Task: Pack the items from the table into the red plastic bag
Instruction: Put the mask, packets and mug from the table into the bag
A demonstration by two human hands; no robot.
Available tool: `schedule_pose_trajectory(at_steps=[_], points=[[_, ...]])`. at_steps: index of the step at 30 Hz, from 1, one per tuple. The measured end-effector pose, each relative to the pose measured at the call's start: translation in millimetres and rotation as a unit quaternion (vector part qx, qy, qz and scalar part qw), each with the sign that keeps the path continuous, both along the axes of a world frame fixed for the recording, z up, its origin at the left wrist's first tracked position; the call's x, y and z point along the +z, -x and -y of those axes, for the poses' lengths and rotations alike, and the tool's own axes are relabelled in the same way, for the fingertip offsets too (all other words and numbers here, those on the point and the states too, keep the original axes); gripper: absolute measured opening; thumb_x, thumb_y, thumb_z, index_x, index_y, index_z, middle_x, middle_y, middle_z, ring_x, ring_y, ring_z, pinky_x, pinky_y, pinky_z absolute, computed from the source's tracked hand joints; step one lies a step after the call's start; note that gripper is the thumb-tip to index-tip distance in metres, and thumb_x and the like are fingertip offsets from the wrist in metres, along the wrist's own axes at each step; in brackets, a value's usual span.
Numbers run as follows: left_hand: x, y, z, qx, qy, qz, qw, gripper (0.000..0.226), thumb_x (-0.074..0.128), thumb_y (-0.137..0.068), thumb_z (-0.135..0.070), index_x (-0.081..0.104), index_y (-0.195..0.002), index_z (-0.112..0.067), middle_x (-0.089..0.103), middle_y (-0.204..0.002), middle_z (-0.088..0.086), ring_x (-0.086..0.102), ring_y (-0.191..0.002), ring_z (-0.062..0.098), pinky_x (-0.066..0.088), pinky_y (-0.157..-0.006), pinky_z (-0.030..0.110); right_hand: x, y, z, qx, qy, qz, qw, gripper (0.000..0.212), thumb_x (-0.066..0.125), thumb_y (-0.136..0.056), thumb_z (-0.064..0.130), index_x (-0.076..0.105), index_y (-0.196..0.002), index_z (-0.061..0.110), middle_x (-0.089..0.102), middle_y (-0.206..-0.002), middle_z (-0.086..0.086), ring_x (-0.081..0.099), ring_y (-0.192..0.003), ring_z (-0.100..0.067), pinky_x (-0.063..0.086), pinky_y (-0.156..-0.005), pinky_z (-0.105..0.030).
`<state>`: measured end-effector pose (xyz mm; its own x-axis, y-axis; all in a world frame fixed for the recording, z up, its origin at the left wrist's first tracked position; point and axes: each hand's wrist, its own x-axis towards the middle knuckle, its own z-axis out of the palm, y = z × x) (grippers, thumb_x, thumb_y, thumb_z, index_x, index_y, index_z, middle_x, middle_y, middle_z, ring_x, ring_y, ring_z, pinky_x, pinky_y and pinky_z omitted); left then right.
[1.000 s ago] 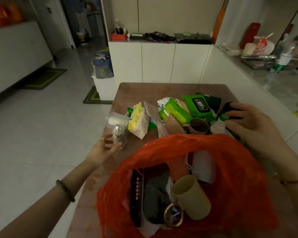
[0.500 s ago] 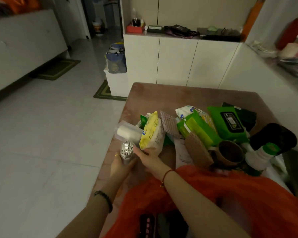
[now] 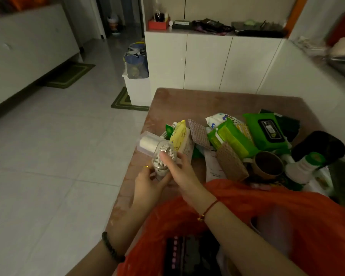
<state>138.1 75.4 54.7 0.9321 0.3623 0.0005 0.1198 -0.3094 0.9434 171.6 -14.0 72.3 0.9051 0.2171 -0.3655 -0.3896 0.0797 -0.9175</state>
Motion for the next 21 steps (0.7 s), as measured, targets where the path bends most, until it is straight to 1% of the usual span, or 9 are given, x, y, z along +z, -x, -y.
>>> schedule_pose_trajectory(at_steps=[3,6,9,11,12,14,16,18,21], points=[[32.8,22.0,23.0,-0.06,0.027,0.062,0.996,0.054,0.076,-0.071,-0.012,0.055,-0.121,-0.013,0.063,-0.099,-0.011,0.061,-0.09,-0.006,0.045,-0.07,0.001,39.6,21.2,34.2,-0.022,0.014,0.063,0.998,0.057,0.069,-0.053,0.057,0.054,-0.101,0.03,0.065,-0.113,-0.004,0.065,-0.101,-0.02,0.052,-0.092,-0.044],[51.8,49.8,41.1,-0.181,0.066,0.122,0.974,0.076,0.08,-0.066,-0.022,0.045,-0.133,-0.028,0.06,-0.117,0.0,0.06,-0.101,0.0,0.048,-0.084,0.012,67.0,41.7,79.6,-0.013,-0.003,0.086,0.996,0.055,0.065,-0.069,0.05,0.057,-0.114,0.019,0.067,-0.114,-0.008,0.065,-0.103,-0.024,0.053,-0.087,-0.047],[49.7,68.1,44.1,-0.263,-0.115,0.107,0.952,0.085,0.072,-0.064,-0.052,0.025,-0.134,-0.048,0.038,-0.14,-0.016,0.038,-0.127,0.002,0.032,-0.107,0.02,71.1,64.6,122.1,0.036,-0.039,0.084,0.995,0.05,0.059,-0.067,0.057,0.061,-0.111,0.033,0.068,-0.114,0.006,0.066,-0.103,-0.013,0.055,-0.079,-0.04],[31.7,71.6,31.4,-0.269,-0.301,0.012,0.915,0.092,0.062,-0.065,-0.065,0.015,-0.141,-0.043,0.033,-0.145,-0.013,0.03,-0.134,0.011,0.026,-0.113,0.033,59.5,80.0,141.2,0.041,-0.036,0.06,0.997,0.051,0.063,-0.062,0.062,0.063,-0.107,0.038,0.067,-0.116,0.007,0.065,-0.105,-0.012,0.054,-0.085,-0.041],[20.9,71.4,23.8,-0.268,-0.364,-0.046,0.891,0.094,0.055,-0.065,-0.07,0.016,-0.143,-0.037,0.041,-0.143,-0.006,0.038,-0.131,0.017,0.032,-0.11,0.038,49.3,88.2,147.1,0.041,-0.023,0.047,0.998,0.054,0.064,-0.061,0.062,0.063,-0.108,0.035,0.067,-0.116,0.004,0.065,-0.106,-0.015,0.053,-0.088,-0.043],[3.4,69.9,8.1,-0.265,-0.381,-0.121,0.878,0.083,0.046,-0.064,-0.072,0.04,-0.134,-0.027,0.062,-0.118,0.0,0.058,-0.108,0.019,0.047,-0.093,0.036,29.3,105.7,149.3,0.043,0.025,0.031,0.998,0.05,0.065,-0.067,0.052,0.063,-0.108,0.023,0.068,-0.113,-0.003,0.064,-0.105,-0.02,0.052,-0.089,-0.037],[-0.8,68.8,0.4,-0.255,-0.321,-0.129,0.903,0.042,0.052,-0.079,-0.054,0.061,-0.1,-0.019,0.064,-0.081,-0.003,0.062,-0.073,0.008,0.047,-0.066,0.021,7.8,123.9,139.4,0.044,0.098,0.035,0.994,0.026,0.065,-0.079,0.039,0.062,-0.097,0.021,0.067,-0.104,-0.001,0.063,-0.098,-0.018,0.051,-0.079,-0.021],[3.7,65.5,-0.6,-0.23,-0.238,-0.107,0.938,0.023,0.056,-0.088,-0.033,0.057,-0.07,-0.018,0.052,-0.057,-0.006,0.053,-0.047,0.001,0.037,-0.049,0.013,-11.3,136.4,123.9,0.06,0.168,0.052,0.983,0.022,0.071,-0.075,0.036,0.058,-0.089,0.024,0.061,-0.096,0.005,0.058,-0.092,-0.013,0.05,-0.074,-0.017],[16.6,60.9,4.5,-0.204,-0.163,-0.08,0.962,0.033,0.059,-0.087,-0.026,0.048,-0.056,-0.02,0.049,-0.042,-0.006,0.048,-0.039,-0.004,0.035,-0.045,0.012,-27.8,139.9,99.8,0.13,0.396,0.208,0.885,0.059,0.065,-0.061,0.06,0.049,-0.108,0.029,0.041,-0.114,0.009,0.037,-0.108,-0.012,0.037,-0.095,-0.028]])
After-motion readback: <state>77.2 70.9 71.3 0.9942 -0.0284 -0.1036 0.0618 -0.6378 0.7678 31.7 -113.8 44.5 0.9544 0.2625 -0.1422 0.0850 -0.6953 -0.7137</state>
